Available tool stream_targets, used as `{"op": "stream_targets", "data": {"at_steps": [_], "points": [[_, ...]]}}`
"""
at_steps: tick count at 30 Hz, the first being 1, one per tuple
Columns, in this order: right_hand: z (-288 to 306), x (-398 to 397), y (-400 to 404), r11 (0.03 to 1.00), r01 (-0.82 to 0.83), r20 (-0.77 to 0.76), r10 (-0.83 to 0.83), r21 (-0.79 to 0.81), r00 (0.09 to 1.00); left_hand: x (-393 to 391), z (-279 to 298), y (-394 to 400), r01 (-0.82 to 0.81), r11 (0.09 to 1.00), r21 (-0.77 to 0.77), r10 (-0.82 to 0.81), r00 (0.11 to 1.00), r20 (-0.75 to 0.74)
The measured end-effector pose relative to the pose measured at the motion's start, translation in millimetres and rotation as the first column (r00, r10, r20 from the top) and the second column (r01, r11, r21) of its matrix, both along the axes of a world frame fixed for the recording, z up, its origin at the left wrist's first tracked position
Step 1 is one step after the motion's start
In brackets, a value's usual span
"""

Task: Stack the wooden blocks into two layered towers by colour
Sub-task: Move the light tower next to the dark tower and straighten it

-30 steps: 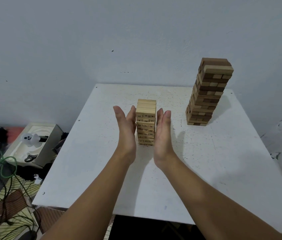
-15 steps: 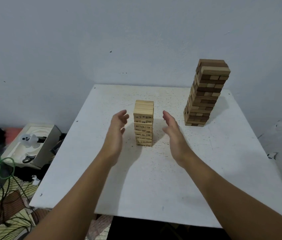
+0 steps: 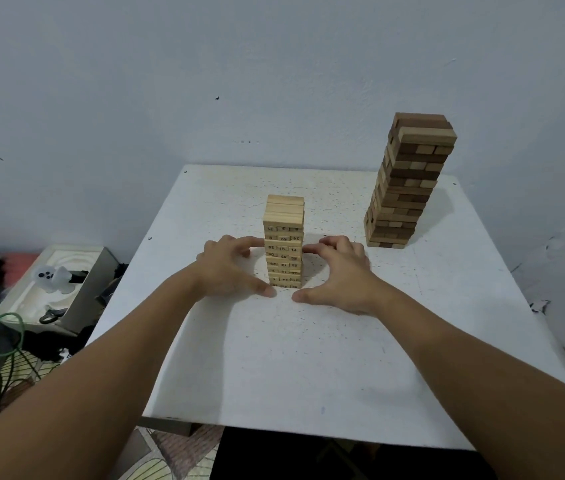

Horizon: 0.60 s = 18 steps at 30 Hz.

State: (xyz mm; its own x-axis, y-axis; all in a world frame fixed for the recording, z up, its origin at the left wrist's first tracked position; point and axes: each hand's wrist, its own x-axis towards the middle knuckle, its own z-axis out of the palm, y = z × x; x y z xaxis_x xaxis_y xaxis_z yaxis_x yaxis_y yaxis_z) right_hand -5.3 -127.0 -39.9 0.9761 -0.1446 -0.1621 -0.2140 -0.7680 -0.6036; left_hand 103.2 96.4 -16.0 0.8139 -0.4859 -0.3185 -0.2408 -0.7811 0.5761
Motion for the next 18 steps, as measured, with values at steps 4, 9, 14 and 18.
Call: {"op": "stream_targets", "data": {"at_steps": [4, 9, 14, 18], "points": [[-2, 6, 4, 1.000, 0.020, 0.031, -0.019, -0.012, 0.999, 0, -2, -6, 0.003, 0.999, 0.054, -0.004, 1.000, 0.029], [-2, 11, 5, 0.999, 0.037, 0.029, -0.036, -0.022, 0.999, 0, 0, -8, 0.027, 0.997, 0.066, -0.030, 0.999, 0.039], [-6, 13, 5, 0.999, 0.028, 0.034, -0.027, -0.039, 0.999, 0, -1, -9, 0.063, 0.996, 0.058, -0.066, 0.996, 0.054], [-5, 12, 5, 0.999, 0.033, 0.042, -0.031, -0.043, 0.999, 1, -5, -9, 0.071, 0.997, 0.036, -0.073, 0.994, 0.078]]}}
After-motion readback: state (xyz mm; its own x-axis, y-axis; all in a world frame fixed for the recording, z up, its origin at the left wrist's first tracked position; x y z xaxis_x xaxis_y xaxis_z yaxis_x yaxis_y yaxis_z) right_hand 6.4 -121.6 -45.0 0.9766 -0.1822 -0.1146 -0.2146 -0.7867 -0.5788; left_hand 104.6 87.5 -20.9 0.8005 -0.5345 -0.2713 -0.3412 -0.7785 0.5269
